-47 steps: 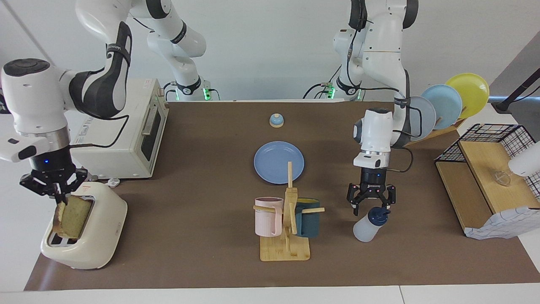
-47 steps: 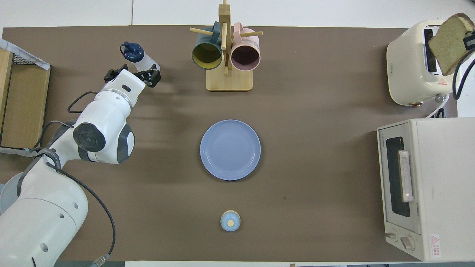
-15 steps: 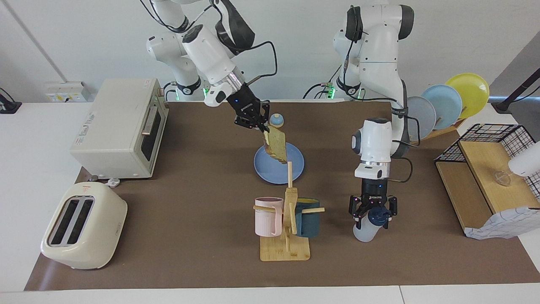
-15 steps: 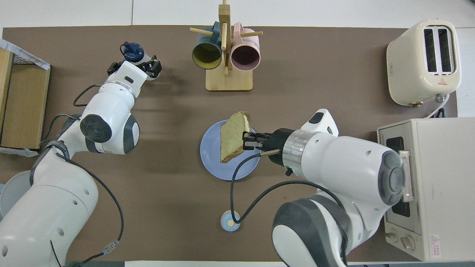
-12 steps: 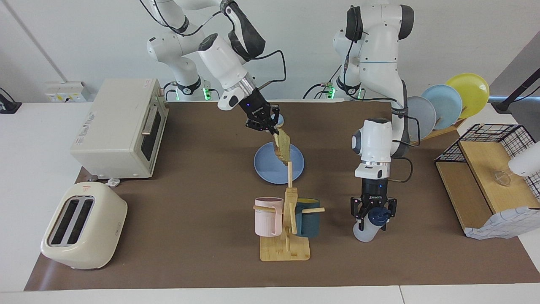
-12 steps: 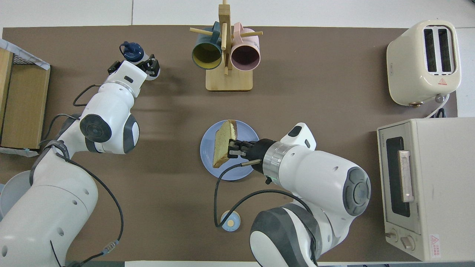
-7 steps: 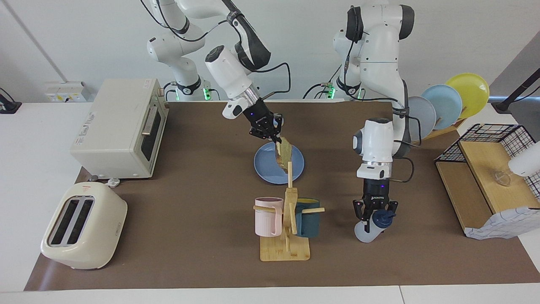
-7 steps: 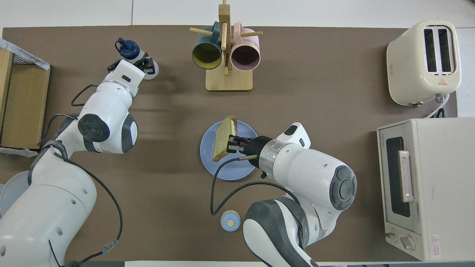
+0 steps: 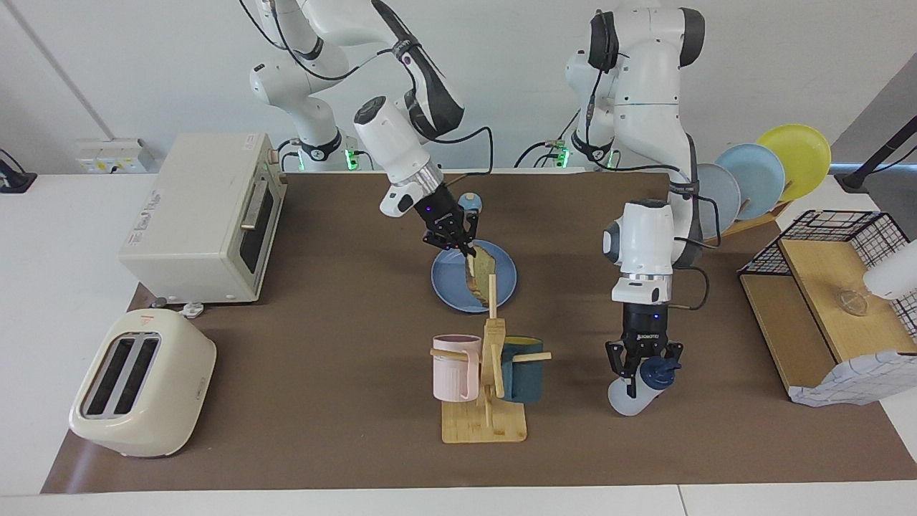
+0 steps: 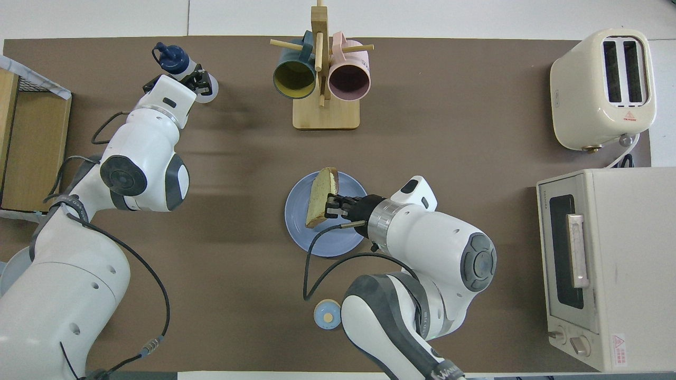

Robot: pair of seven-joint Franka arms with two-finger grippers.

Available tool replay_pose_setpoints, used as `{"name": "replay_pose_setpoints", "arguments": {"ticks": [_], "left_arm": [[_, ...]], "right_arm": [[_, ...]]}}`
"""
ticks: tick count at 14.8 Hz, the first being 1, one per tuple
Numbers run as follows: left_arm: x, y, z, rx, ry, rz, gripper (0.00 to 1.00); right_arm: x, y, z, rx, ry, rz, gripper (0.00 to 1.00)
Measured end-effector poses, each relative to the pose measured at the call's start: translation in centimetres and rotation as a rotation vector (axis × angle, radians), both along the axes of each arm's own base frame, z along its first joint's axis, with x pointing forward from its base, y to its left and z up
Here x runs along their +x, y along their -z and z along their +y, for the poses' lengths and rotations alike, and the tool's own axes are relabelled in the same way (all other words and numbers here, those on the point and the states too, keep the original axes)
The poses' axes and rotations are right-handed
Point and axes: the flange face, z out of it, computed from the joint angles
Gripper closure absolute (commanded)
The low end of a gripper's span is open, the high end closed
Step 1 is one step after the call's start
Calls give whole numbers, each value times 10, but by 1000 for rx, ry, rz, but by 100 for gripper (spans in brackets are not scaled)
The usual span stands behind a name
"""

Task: Put bread on plate and add seasoning
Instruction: 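Lower the bread onto the blue plate while the left gripper lifts the shaker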

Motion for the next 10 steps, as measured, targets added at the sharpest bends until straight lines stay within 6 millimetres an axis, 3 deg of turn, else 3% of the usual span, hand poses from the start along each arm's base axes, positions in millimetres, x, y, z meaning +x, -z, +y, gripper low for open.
{"name": "replay_pose_setpoints", "arguments": {"ticks": [6, 8, 9, 10], "left_arm": [[3, -61, 2, -19, -10, 91, 58], [1, -74, 3, -21, -11, 123, 58], [-1, -79, 3, -20, -9, 143, 58], [-2, -86, 2, -18, -4, 162, 58]], "right_arm": [[-7, 25, -23, -34, -52, -22, 100], [-10, 28, -27, -40, -49, -14, 100], [-10, 29, -30, -41, -46, -11, 97], [-11, 30, -31, -41, -42, -9, 88]]}}
